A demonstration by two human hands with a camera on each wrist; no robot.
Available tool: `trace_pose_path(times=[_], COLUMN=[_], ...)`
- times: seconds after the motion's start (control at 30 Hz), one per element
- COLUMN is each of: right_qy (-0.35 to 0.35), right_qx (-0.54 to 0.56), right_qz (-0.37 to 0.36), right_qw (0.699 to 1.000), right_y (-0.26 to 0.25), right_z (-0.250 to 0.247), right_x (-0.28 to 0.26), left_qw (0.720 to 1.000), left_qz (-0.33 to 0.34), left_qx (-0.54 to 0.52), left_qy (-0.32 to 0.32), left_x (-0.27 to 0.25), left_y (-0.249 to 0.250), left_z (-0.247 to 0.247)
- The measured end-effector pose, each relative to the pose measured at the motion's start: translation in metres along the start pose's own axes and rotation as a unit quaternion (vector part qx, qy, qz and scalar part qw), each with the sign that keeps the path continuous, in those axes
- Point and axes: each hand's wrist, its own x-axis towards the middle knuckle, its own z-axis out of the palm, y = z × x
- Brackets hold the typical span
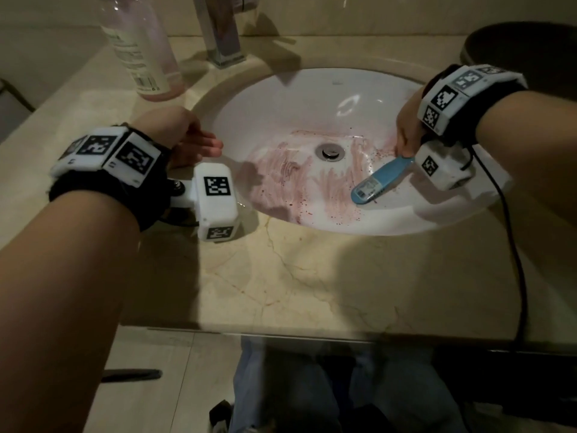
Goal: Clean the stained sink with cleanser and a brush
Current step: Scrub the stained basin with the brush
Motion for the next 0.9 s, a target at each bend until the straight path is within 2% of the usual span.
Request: trace_pose_path(times=[0.03, 0.1, 0.17, 0.23, 0.33, 0.4, 0.5, 0.7, 0.77, 0.8, 0.83, 0.87, 0.9], right_qy=[0.003, 0.095, 0.212, 0.297, 0.363, 0.368, 0.335, 0.353, 0.334, 0.325, 0.349, 0.324, 0.305], right_qx=[0.019, -0.040, -0.116, -0.144, -0.122, -0.123, -0.136, -0.197, -0.169, -0.142, -0.129, -0.103, -0.113], right_qz=[0.010, 0.028, 0.044, 0.039, 0.032, 0.033, 0.039, 0.030, 0.074, 0.126, 0.151, 0.169, 0.152], right_qw=[1.000, 0.994, 0.969, 0.943, 0.923, 0.921, 0.932, 0.914, 0.924, 0.927, 0.916, 0.925, 0.934], right_y=[0.000, 0.001, 0.000, 0.000, 0.000, -0.008, -0.027, -0.040, -0.044, -0.045, -0.038, -0.037, -0.035], right_z=[0.002, 0.003, 0.006, 0.005, 0.005, 0.002, -0.002, -0.001, 0.002, 0.003, 0.006, 0.004, -0.002], right_x=[-0.003, -0.006, -0.012, -0.008, 0.003, 0.010, 0.024, 0.025, 0.028, 0.019, 0.018, 0.016, 0.018], left_qw=[1.000, 1.000, 1.000, 1.000, 1.000, 1.000, 1.000, 1.000, 1.000, 1.000, 1.000, 1.000, 1.000], left_qz=[0.001, 0.002, 0.004, 0.005, 0.005, 0.002, 0.001, 0.004, 0.002, 0.002, 0.003, 0.004, 0.005], left_qx=[-0.002, -0.005, -0.009, -0.014, -0.012, -0.009, -0.008, -0.022, -0.024, -0.025, -0.025, -0.023, -0.021], left_qy=[0.001, 0.002, 0.002, 0.001, 0.001, 0.005, 0.009, 0.008, 0.008, 0.007, 0.006, 0.006, 0.005], left_x=[0.000, -0.001, -0.002, -0.002, -0.001, 0.000, 0.000, -0.001, -0.001, -0.001, -0.001, -0.002, -0.002], left_y=[0.000, -0.001, -0.001, -0.001, -0.001, -0.001, 0.000, -0.001, -0.001, -0.001, -0.001, -0.001, -0.001], left_z=[0.000, 0.000, 0.001, 0.001, 0.000, 0.000, 0.001, 0.001, 0.001, 0.001, 0.001, 0.001, 0.001])
